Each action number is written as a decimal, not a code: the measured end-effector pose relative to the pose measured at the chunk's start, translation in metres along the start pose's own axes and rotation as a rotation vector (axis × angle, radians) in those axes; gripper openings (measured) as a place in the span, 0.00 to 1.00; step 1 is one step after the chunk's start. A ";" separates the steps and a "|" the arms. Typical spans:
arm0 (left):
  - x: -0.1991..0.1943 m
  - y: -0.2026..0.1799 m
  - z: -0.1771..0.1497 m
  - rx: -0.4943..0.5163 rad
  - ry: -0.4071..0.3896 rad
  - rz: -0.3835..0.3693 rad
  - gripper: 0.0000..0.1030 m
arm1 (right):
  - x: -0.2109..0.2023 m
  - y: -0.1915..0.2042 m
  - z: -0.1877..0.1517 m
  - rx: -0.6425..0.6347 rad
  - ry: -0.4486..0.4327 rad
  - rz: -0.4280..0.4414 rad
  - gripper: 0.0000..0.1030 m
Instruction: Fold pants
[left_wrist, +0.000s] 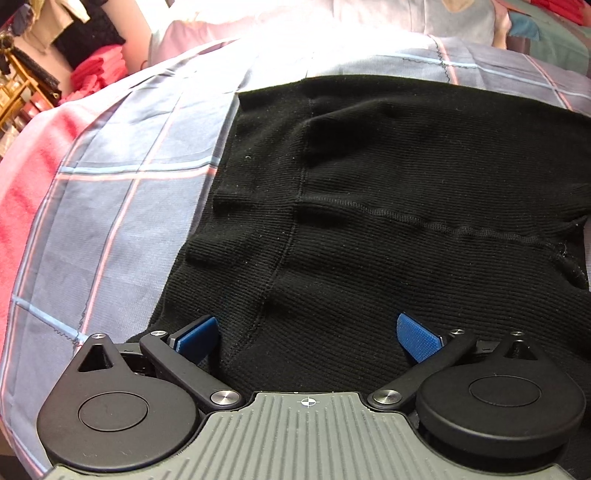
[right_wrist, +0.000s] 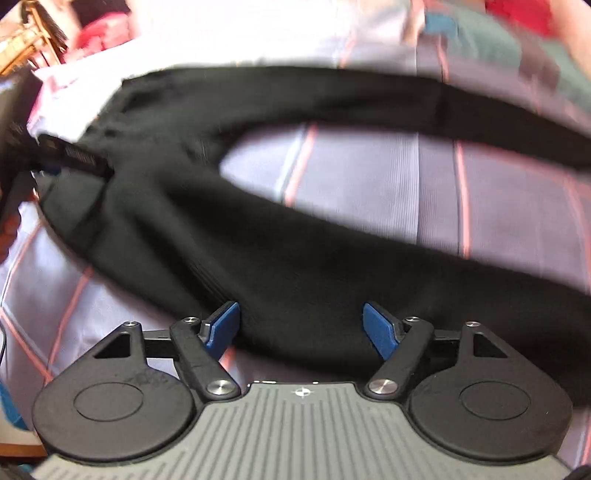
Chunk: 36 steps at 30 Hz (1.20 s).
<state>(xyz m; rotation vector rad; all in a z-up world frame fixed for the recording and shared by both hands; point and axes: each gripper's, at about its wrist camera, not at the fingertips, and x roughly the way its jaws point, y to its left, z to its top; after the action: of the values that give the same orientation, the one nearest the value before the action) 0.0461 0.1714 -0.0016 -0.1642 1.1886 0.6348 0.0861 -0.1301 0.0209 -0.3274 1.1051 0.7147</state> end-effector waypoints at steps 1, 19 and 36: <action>0.000 0.001 -0.001 0.000 0.000 -0.005 1.00 | -0.005 0.000 -0.003 -0.022 -0.003 -0.001 0.75; 0.001 0.006 -0.005 -0.005 -0.006 -0.039 1.00 | -0.083 -0.148 -0.063 0.475 -0.273 -0.211 0.72; 0.000 -0.009 -0.004 0.006 -0.008 0.024 1.00 | -0.044 -0.242 -0.061 0.523 -0.226 -0.532 0.80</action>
<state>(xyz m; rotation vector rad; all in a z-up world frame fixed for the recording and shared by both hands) 0.0475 0.1623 -0.0050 -0.1426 1.1861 0.6519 0.1942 -0.3586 0.0089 -0.0783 0.8938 -0.0204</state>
